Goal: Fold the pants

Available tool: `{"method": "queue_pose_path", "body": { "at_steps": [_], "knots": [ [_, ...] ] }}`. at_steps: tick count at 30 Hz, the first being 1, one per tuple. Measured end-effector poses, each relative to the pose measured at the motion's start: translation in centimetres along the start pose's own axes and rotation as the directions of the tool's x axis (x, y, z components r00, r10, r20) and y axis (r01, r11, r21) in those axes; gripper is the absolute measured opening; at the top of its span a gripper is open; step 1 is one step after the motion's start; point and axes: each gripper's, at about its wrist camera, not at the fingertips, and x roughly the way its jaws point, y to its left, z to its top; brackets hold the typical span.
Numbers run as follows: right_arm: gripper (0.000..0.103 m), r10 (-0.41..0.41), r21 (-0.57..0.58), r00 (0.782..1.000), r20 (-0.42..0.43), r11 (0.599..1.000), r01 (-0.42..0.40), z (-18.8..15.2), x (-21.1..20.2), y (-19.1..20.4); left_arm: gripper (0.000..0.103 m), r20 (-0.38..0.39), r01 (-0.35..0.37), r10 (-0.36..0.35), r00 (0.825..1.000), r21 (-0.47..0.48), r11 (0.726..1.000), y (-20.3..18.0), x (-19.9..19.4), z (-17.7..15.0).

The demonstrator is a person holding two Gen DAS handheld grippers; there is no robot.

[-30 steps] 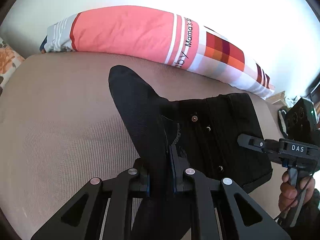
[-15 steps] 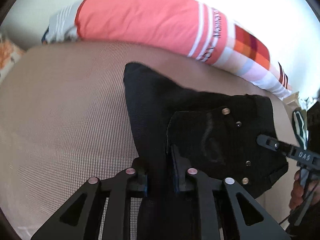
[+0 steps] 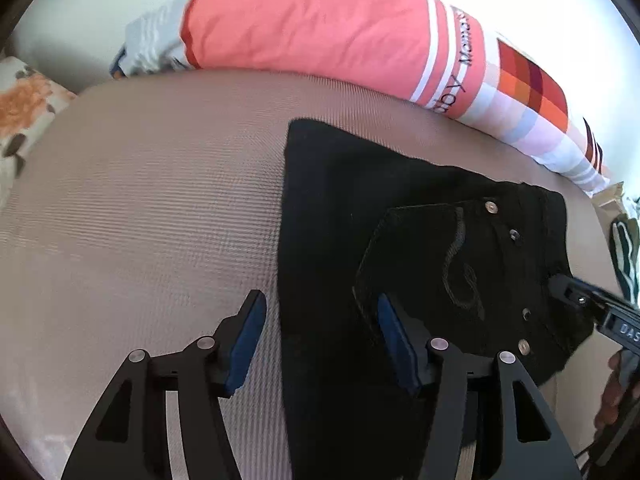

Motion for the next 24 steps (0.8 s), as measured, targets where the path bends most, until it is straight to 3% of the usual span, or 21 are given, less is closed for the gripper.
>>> {"method": "queue_pose_path", "body": {
  "at_steps": [2,4,13,24],
  "knots": [
    [0.051,-0.005,-0.028,0.999,0.043,1.0,0.006,-0.5,-1.8,0.9,0.072,0.041,-0.035,0.034,0.999,0.024,0.999,-0.5,-1.9,-0.7],
    [0.053,-0.012,-0.041,0.996,0.086,0.999,0.015,-1.2,-3.8,2.0,0.075,0.076,-0.07,0.067,0.995,0.04,0.997,-0.9,-3.8,-1.7],
    [0.077,-0.053,-0.069,0.975,0.214,0.995,0.069,-6.8,-9.7,6.8,0.077,0.191,-0.157,0.148,0.97,0.032,0.987,-2.1,-11.9,-6.9],
    [0.085,-0.107,-0.148,0.957,0.271,0.977,0.151,-12.7,-12.6,10.6,0.078,0.255,-0.208,0.2,0.946,0.002,0.978,-2.6,-17.2,-11.8]
  ]
}}
